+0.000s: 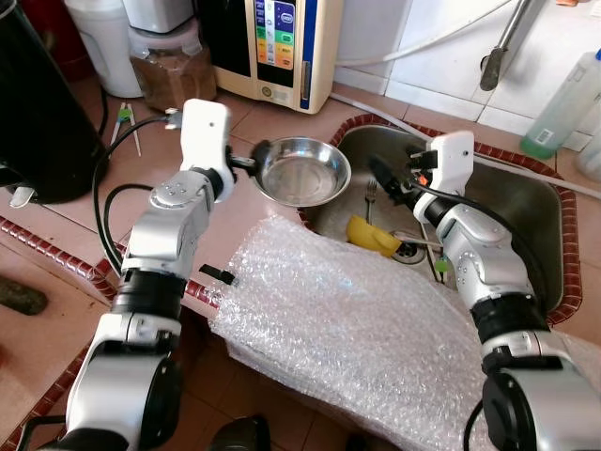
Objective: Kitchen organization
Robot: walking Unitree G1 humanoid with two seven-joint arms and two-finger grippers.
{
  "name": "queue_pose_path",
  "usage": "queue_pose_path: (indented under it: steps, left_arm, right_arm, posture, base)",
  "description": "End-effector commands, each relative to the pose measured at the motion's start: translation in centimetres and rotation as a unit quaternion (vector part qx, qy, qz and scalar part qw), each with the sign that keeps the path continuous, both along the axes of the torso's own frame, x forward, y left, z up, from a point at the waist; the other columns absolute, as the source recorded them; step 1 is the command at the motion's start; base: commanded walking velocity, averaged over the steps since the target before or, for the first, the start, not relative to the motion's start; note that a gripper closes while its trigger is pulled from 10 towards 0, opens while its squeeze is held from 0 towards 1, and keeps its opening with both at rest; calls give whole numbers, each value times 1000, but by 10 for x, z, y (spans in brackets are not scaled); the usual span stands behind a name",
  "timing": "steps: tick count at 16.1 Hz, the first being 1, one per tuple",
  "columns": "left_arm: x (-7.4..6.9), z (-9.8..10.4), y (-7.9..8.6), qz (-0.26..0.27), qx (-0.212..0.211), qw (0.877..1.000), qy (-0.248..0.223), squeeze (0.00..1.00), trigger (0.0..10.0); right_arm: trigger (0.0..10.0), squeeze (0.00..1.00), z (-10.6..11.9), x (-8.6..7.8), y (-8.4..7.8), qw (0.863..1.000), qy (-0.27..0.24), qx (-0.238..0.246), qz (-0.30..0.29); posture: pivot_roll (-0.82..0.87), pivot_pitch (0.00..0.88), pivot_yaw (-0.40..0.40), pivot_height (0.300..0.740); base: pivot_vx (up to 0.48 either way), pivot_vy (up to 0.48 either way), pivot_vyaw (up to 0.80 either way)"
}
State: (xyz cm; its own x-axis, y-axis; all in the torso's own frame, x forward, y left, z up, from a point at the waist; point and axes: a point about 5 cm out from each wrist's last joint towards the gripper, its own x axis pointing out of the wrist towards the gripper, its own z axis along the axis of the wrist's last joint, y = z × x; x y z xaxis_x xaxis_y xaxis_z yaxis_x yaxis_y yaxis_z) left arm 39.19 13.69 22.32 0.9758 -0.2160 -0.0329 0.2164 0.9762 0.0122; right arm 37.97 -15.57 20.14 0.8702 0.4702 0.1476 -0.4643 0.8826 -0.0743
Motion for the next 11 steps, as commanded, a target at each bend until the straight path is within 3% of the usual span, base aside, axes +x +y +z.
queue_pose_path:
  steps: [1, 2, 3, 4, 6, 9, 10, 11]
  left_arm:
    - [4, 5, -6, 1, -5, 1000, -6, 1000, 10000]
    - [5, 2, -6, 6, -2, 1000, 1, 1000, 10000]
    - [7, -1, -6, 10, -7, 1000, 12, 863, 10000]
    - [10, -5, -8, 12, -26, 999, 31, 0, 10000]
    - [14, -10, -13, 8, -34, 998, 52, 0, 10000]
    - [15, -22, -23, -6, -12, 996, 92, 0, 10000]
    - [15, -25, -26, -12, -9, 995, 100, 0, 10000]
    - [15, -30, -27, -14, -12, 993, 117, 0, 10000]
  right_arm:
    - [10000, 1000, 1, -5, 7, 999, -8, -21, 36]
    - [10000, 1000, 2, -7, 9, 999, -9, -25, 45]
    - [10000, 1000, 4, -8, 9, 999, -12, -24, 47]
    - [10000, 1000, 7, -11, 9, 998, -19, -24, 47]
    - [10000, 1000, 7, -21, 19, 997, -19, -21, 78]
    - [10000, 1000, -1, -34, 32, 991, -8, -40, 127]
    - [10000, 827, -3, -36, 32, 990, -4, -47, 130]
    - [10000, 804, -5, -36, 31, 990, 0, -52, 129]
  posture:
    - [30, 134, 21, 740]
    - [28, 136, 25, 740]
    - [24, 138, 28, 740]
    - [22, 139, 29, 740]
    - [23, 142, 34, 740]
    - [21, 144, 43, 740]
    - [20, 145, 44, 740]
    - [17, 144, 45, 740]
  base:
    - [0, 0, 0]
    - [0, 0, 0]
    - [0, 0, 0]
    - [0, 0, 0]
    - [0, 0, 0]
    - [0, 0, 0]
    - [0, 0, 0]
    - [0, 0, 0]
